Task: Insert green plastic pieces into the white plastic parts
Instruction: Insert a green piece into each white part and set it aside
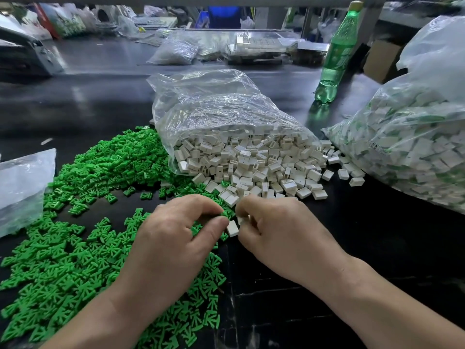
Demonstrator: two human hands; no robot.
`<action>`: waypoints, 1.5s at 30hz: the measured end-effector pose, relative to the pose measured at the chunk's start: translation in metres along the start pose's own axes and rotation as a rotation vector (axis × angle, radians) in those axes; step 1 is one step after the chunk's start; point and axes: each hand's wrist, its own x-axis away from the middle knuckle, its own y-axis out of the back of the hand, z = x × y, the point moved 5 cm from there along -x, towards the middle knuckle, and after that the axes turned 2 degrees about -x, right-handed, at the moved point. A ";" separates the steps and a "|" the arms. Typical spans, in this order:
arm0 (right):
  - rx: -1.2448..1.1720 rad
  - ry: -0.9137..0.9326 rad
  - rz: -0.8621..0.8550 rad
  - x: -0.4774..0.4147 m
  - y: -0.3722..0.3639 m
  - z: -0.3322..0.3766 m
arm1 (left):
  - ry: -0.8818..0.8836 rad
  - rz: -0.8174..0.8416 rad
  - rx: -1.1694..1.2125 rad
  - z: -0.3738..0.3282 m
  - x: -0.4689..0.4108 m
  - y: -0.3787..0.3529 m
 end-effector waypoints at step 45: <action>-1.244 -0.265 0.242 0.005 -0.009 0.006 | 0.314 0.028 0.863 0.018 0.002 -0.003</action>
